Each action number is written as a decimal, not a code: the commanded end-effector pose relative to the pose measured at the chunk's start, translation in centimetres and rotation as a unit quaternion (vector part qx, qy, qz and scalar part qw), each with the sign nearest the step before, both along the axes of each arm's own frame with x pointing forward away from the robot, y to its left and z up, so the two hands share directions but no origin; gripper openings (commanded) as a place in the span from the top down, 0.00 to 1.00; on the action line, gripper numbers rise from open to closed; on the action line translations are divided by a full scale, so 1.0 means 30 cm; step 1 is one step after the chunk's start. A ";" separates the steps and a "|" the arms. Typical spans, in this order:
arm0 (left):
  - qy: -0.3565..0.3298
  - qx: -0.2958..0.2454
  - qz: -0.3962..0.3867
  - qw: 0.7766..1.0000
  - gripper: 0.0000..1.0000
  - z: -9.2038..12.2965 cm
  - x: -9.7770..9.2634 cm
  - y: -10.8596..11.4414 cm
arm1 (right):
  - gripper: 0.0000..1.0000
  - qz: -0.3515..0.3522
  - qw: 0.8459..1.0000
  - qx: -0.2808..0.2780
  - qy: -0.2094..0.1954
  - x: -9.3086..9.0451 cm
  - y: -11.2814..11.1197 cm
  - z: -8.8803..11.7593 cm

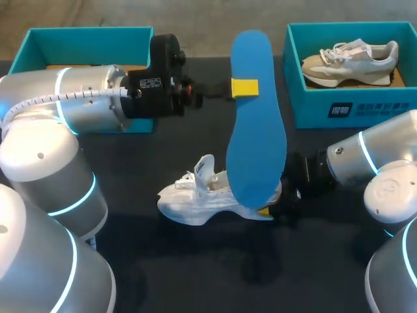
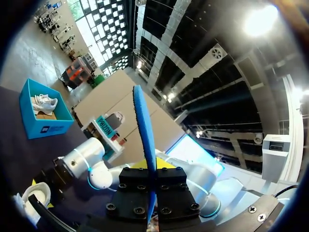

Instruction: Take the shoe out of the shoebox, open the shoe tongue, remove and reinsert the insole, then place the shoe into the shoebox

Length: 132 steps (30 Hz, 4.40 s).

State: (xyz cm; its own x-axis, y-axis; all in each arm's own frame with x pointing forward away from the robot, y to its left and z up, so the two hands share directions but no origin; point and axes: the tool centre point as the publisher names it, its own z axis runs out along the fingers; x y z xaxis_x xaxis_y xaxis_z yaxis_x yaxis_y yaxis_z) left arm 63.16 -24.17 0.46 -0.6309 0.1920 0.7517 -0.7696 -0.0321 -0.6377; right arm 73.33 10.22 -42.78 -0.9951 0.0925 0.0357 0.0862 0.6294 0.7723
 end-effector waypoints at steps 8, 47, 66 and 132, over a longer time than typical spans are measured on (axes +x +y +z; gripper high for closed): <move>0.000 -0.001 0.000 1.000 1.00 -0.001 0.005 -0.010 | 0.95 0.000 1.000 -0.003 0.001 -0.002 0.010 -0.011; 0.000 -0.001 0.000 1.000 1.00 -0.001 0.005 -0.010 | 0.00 -0.020 0.992 -0.124 0.024 0.034 -0.105 0.114; 0.000 -0.001 0.000 1.000 1.00 -0.001 0.005 -0.010 | 0.00 -0.043 0.969 -0.244 0.022 0.015 -0.101 0.251; 0.000 -0.001 0.000 1.000 1.00 -0.001 0.005 -0.010 | 0.00 0.052 0.936 -0.349 -0.011 0.031 0.021 0.358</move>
State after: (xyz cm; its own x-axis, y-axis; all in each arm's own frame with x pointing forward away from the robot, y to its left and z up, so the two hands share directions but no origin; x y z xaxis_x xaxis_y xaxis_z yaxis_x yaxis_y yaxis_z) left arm 63.22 -24.23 0.43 -0.6310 0.1936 0.7512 -0.7694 -0.0317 -0.6380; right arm 74.29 10.29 -32.14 -0.9998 -0.0153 -0.0138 -0.0176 0.9820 0.1881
